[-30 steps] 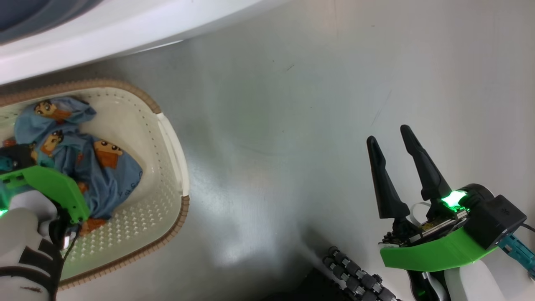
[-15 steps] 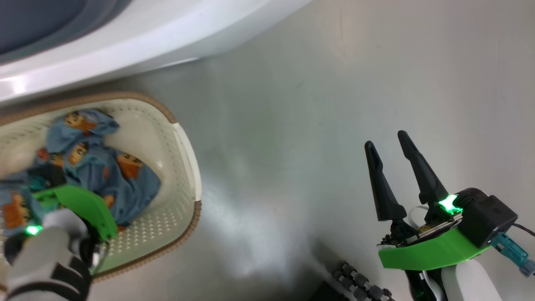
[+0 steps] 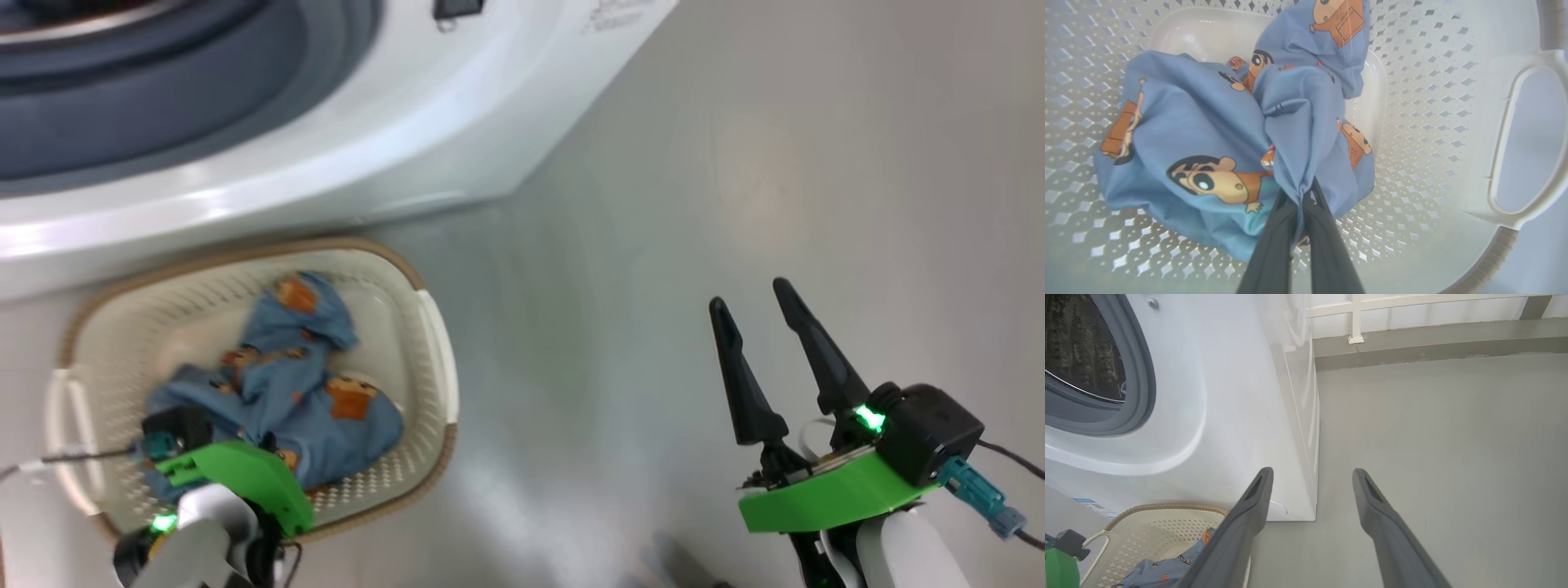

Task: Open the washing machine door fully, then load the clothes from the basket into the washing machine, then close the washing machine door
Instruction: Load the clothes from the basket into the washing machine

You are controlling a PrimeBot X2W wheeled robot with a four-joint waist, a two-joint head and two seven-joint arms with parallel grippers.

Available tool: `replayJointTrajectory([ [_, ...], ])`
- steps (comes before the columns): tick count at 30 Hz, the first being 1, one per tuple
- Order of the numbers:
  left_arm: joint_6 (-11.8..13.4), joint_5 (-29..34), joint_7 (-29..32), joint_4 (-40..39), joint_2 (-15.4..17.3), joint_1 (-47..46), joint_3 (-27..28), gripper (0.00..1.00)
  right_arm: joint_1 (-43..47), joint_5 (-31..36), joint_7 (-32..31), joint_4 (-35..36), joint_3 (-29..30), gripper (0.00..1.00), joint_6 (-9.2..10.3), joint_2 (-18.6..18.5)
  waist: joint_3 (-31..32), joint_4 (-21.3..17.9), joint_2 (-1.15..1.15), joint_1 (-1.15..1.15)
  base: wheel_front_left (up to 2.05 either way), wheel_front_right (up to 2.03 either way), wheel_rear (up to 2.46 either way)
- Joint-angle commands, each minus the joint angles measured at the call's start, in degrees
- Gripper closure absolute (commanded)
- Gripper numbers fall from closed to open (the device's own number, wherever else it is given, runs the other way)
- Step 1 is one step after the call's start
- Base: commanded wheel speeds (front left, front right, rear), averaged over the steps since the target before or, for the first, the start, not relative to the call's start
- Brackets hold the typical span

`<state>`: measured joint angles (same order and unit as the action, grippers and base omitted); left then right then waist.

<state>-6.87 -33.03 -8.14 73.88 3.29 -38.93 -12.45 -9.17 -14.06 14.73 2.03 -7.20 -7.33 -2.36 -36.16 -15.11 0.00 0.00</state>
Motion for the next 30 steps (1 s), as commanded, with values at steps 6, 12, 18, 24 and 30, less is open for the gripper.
replayJointTrajectory([
  [6, -0.57, -2.86, -4.56, -4.1, -0.31, 6.25, -1.29, 1.0, 3.97, 0.93, 0.27, -0.99, -0.83, 0.0, -0.16, -0.52, 11.79, 6.99, 0.0, 0.0, 0.0, 0.0, 0.0],
  [12, -0.6, -7.04, -6.15, -11.91, -0.39, 10.84, -7.24, 1.0, 5.81, 1.04, 0.27, -2.2, -0.24, 0.0, -0.16, -0.52, 16.99, 8.58, 0.0, 0.0, 0.0, 0.0, 0.0],
  [18, -0.6, -7.06, -6.77, -15.09, -0.4, 13.36, -8.55, 1.0, 7.48, 0.24, 0.27, -2.59, 0.3, 0.0, -0.16, -0.52, 21.58, 9.17, 0.0, 0.0, 0.0, 0.0, 0.0],
  [24, 1.66, -3.65, -6.84, -24.39, 0.23, 18.05, -4.46, 1.0, 9.97, 0.46, 0.27, -3.2, 0.69, 0.0, -0.16, -0.52, 26.81, 9.83, 0.0, 0.0, 0.0, 0.0, 0.0],
  [30, 3.71, 0.54, -6.85, -33.28, 0.11, 24.85, -1.3, 1.0, 11.82, 1.47, 0.27, -3.87, 0.69, 0.0, -0.16, -0.52, 31.07, 10.17, 0.0, 0.0, 0.0, 0.0, 0.0],
])
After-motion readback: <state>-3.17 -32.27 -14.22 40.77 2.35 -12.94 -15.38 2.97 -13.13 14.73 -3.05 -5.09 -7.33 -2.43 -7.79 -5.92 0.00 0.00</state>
